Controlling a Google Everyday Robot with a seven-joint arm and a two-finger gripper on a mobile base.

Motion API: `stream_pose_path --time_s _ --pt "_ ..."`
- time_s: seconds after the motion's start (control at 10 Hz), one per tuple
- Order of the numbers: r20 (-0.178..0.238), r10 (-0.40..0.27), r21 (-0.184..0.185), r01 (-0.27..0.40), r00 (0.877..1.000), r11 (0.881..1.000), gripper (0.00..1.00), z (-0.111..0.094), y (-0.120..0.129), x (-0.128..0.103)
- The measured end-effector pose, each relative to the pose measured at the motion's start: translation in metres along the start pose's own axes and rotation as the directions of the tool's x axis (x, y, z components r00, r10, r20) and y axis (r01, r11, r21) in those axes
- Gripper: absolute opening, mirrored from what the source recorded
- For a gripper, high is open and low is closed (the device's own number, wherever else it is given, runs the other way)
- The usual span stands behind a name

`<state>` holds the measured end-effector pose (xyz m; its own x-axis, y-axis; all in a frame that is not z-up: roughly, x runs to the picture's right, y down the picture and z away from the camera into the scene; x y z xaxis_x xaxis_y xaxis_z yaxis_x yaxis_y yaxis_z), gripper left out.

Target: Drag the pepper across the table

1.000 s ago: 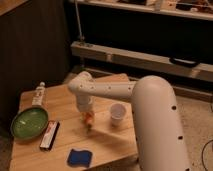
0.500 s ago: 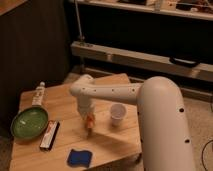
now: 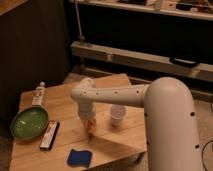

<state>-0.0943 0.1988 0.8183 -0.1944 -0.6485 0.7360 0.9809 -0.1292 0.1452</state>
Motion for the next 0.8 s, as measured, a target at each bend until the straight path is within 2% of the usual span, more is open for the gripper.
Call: stream_pose_path --time_s 0.6,0.8 --pt "0.036 0.056 -0.012 -0.055 0.998 0.998 0.1 0.001 0.026 -0.044" --pt "0.055 0.057 -0.007 -0.057 0.997 0.998 0.1 0.003 0.022 -0.063"
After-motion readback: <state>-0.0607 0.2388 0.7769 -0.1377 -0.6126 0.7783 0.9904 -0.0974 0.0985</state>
